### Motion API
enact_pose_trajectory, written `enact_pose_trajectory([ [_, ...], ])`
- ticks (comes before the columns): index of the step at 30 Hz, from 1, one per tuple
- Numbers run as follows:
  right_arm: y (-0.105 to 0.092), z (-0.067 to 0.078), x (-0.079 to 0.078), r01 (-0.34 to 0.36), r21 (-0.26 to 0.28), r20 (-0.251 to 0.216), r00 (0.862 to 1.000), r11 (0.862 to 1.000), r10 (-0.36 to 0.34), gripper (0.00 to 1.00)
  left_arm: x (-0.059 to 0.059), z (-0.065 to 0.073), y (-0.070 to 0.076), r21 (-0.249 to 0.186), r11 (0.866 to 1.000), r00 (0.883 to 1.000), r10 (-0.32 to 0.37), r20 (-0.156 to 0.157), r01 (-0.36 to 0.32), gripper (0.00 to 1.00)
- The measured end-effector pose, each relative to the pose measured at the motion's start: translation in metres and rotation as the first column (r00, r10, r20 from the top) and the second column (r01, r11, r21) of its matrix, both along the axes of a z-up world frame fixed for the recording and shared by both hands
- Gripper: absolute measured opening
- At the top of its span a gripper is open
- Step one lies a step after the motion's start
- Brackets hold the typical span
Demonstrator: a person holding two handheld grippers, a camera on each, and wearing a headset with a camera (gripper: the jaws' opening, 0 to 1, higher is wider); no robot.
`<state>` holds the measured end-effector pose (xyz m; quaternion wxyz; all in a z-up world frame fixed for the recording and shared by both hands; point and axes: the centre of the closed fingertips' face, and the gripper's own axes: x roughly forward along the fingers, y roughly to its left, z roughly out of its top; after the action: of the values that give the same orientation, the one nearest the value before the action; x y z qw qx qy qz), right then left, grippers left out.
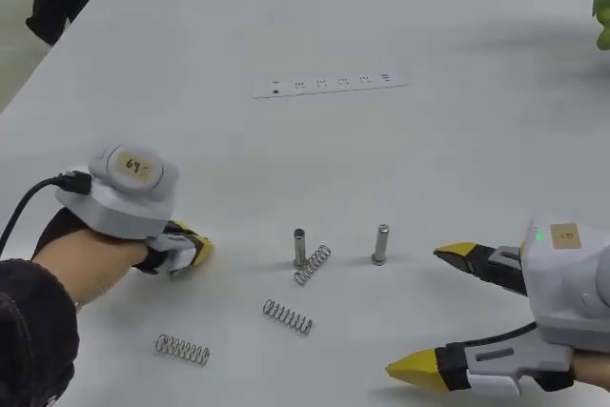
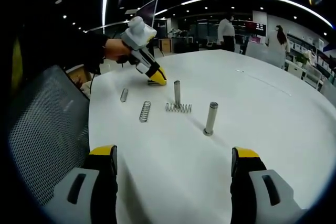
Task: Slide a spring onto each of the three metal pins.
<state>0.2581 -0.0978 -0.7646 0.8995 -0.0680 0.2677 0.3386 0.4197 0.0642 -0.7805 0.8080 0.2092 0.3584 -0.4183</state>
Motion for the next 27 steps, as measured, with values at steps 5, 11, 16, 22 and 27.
enact_pose_trajectory([
  [5, 0.000, 0.000, 0.000, -0.002, -0.002, 0.001, 1.000, 1.000, 0.002, 0.89, -0.003, 0.008, 0.000, -0.021, 1.000, 1.000, 0.000, 0.005, 0.000, 0.00],
  [11, 0.000, 0.001, 0.000, -0.004, -0.004, 0.002, 1.000, 1.000, 0.004, 0.89, -0.007, 0.018, 0.000, -0.053, 0.999, 1.000, 0.004, 0.006, -0.004, 0.00],
  [16, 0.001, 0.001, 0.000, -0.008, -0.006, 0.001, 1.000, 1.000, 0.008, 0.89, -0.011, 0.025, 0.003, -0.083, 0.996, 1.000, 0.011, -0.001, -0.011, 0.00],
  [22, 0.002, 0.001, 0.000, -0.009, -0.004, 0.002, 1.000, 1.000, 0.009, 0.89, -0.014, 0.031, 0.005, -0.107, 0.994, 1.000, 0.020, -0.001, -0.020, 0.00],
  [27, 0.003, 0.001, 0.000, -0.012, -0.005, 0.002, 1.000, 1.000, 0.012, 0.89, -0.017, 0.035, 0.005, -0.116, 0.993, 1.000, 0.018, 0.004, -0.017, 0.00],
])
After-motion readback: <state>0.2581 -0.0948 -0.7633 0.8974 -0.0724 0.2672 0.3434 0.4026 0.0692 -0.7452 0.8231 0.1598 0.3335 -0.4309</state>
